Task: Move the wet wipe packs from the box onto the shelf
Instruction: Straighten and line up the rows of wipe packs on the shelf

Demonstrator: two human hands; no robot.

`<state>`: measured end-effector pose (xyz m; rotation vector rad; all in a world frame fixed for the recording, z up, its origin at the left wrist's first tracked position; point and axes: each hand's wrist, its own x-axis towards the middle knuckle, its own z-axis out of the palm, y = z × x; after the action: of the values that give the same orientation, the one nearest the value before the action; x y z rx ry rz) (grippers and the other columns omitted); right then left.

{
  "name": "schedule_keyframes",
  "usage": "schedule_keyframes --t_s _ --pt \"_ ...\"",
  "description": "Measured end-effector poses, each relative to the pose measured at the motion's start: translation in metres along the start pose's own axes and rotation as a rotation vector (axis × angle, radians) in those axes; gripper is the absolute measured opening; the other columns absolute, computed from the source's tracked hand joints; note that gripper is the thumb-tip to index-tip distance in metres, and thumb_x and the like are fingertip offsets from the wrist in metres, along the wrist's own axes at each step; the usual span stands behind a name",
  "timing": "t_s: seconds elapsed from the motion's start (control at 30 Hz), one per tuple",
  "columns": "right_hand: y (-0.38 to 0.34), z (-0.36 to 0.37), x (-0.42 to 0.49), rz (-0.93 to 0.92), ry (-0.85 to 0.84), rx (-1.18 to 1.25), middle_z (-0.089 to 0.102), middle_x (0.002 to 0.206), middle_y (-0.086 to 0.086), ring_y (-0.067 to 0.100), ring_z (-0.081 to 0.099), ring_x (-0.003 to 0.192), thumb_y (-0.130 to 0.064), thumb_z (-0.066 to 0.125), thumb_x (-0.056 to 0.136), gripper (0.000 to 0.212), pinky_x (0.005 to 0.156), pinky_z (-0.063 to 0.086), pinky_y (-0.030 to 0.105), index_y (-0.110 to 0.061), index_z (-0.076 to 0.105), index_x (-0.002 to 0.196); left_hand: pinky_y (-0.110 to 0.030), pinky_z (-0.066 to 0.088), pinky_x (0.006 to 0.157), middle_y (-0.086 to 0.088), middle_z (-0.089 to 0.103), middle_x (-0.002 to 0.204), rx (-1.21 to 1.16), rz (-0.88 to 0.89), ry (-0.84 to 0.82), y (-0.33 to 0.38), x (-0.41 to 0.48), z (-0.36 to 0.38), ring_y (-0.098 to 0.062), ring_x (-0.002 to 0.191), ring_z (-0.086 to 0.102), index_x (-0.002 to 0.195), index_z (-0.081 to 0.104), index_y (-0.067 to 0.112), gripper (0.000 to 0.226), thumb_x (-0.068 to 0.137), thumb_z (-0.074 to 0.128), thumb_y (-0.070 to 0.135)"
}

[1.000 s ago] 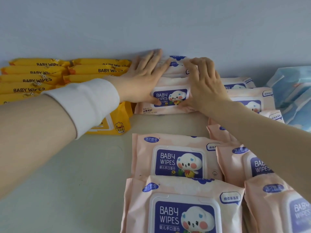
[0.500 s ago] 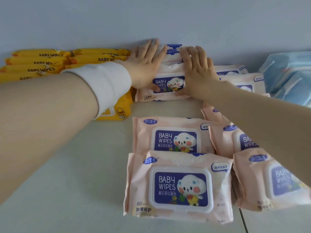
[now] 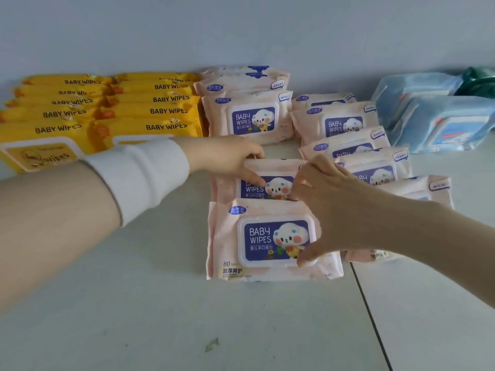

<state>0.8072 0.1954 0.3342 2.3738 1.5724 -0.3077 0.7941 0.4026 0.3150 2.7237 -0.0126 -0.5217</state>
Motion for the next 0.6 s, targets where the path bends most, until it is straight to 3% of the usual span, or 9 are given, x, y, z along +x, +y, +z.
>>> schedule_keyframes --t_s 0.1,0.23,0.33,0.43,0.53,0.6 --pt "-0.01 0.003 -0.001 0.033 0.026 -0.015 0.043 0.12 -0.003 0.016 0.025 0.111 -0.077 0.061 0.056 0.092 0.102 0.024 0.029 -0.017 0.043 0.124 -0.028 0.05 0.076 0.006 0.063 0.104 -0.072 0.003 0.024 0.001 0.001 -0.003 -0.012 0.091 0.06 0.103 0.057 0.023 0.037 0.074 0.071 0.042" --pt "-0.02 0.001 0.003 0.086 0.163 0.223 0.052 0.107 -0.005 0.01 0.034 0.087 -0.054 0.077 0.06 0.069 0.073 0.035 0.025 -0.021 0.042 0.11 -0.02 0.043 0.058 0.015 0.06 0.087 -0.131 0.03 0.109 -0.004 -0.008 -0.015 0.0 0.077 0.058 0.086 0.053 0.032 0.027 0.072 0.075 0.038" --pt "-0.019 0.001 0.01 0.096 0.343 0.277 0.049 0.096 -0.002 0.014 0.041 0.082 -0.04 0.08 0.064 0.055 0.066 0.035 0.028 -0.017 0.047 0.101 -0.024 0.038 0.057 0.01 0.059 0.085 -0.063 0.021 0.258 -0.015 -0.013 -0.03 -0.01 0.074 0.055 0.091 0.058 0.025 0.03 0.07 0.076 0.039" --pt "-0.009 -0.003 0.032 0.158 0.445 0.227 0.051 0.105 0.004 0.023 0.049 0.098 -0.034 0.078 0.07 0.056 0.069 0.039 0.032 -0.012 0.049 0.112 -0.027 0.035 0.058 -0.002 0.059 0.092 -0.023 -0.012 0.343 -0.023 -0.007 -0.037 -0.019 0.079 0.051 0.107 0.059 0.014 0.043 0.073 0.075 0.037" --pt "0.005 -0.004 0.053 0.183 0.488 0.147 0.05 0.115 0.006 0.024 0.048 0.104 -0.036 0.076 0.071 0.06 0.082 0.041 0.034 -0.011 0.047 0.117 -0.02 0.035 0.058 -0.004 0.061 0.096 -0.077 0.026 0.36 -0.019 0.007 -0.04 -0.016 0.082 0.051 0.103 0.061 0.014 0.031 0.079 0.071 0.031" --pt "0.011 -0.004 0.063 0.184 0.521 0.112 0.052 0.115 0.01 0.028 0.049 0.103 -0.033 0.077 0.071 0.058 0.084 0.039 0.035 -0.006 0.05 0.115 -0.019 0.039 0.066 0.0 0.063 0.105 -0.094 0.046 0.387 -0.014 0.014 -0.045 -0.014 0.091 0.054 0.104 0.063 0.019 0.021 0.085 0.065 0.028"
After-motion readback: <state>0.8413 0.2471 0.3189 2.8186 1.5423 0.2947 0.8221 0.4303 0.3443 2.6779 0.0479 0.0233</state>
